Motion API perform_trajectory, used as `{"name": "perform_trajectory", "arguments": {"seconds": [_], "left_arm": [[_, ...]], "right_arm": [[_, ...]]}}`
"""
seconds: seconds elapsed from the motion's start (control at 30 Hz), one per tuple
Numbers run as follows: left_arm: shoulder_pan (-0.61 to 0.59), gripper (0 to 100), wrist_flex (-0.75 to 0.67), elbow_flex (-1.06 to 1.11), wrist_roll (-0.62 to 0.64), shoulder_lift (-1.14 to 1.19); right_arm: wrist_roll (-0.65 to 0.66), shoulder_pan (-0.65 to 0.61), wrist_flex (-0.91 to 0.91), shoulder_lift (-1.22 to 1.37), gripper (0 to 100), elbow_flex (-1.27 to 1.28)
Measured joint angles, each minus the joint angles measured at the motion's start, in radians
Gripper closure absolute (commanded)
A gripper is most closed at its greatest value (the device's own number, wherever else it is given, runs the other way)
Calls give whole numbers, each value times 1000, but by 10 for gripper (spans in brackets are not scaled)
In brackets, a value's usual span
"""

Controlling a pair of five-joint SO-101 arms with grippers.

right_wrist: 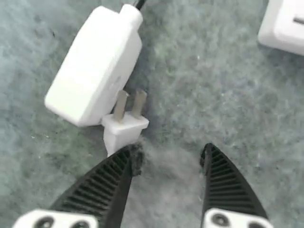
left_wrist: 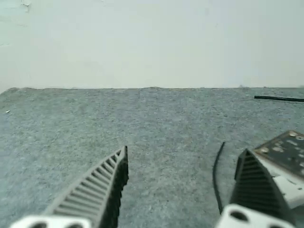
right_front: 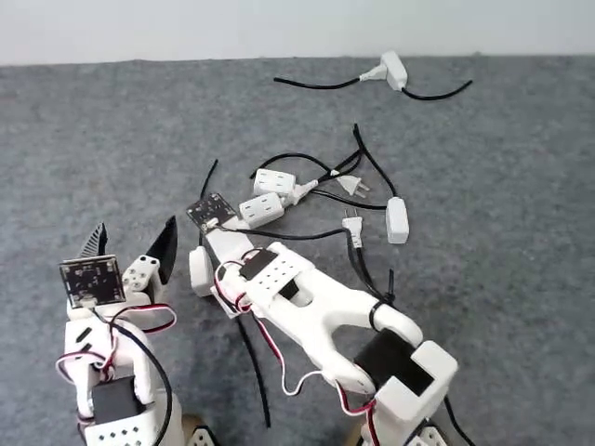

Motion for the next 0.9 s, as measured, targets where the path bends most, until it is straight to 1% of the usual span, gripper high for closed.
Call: {"name": "perform_trajectory", "arguments": {"seconds": [0.1,0.2,0.37,0.5,0.8,0.9], "left_arm": [[-49,652,0,-18,9,2],[-124,652,0,-61,44,2],[-190,652,0,-109,52,2],[-216,652,0,-140,52,2],[-226,652,18,-180,44,0],[-265,652,18,-195,25,0]], "right_arm": [[-3,-17,0,2,800,-5],[-3,-55,0,2,800,-15],[-3,-121,77,8,800,-89],[-3,-160,106,6,800,-103],[-3,-193,109,6,801,-103],[-3,-206,94,6,801,-103]]}}
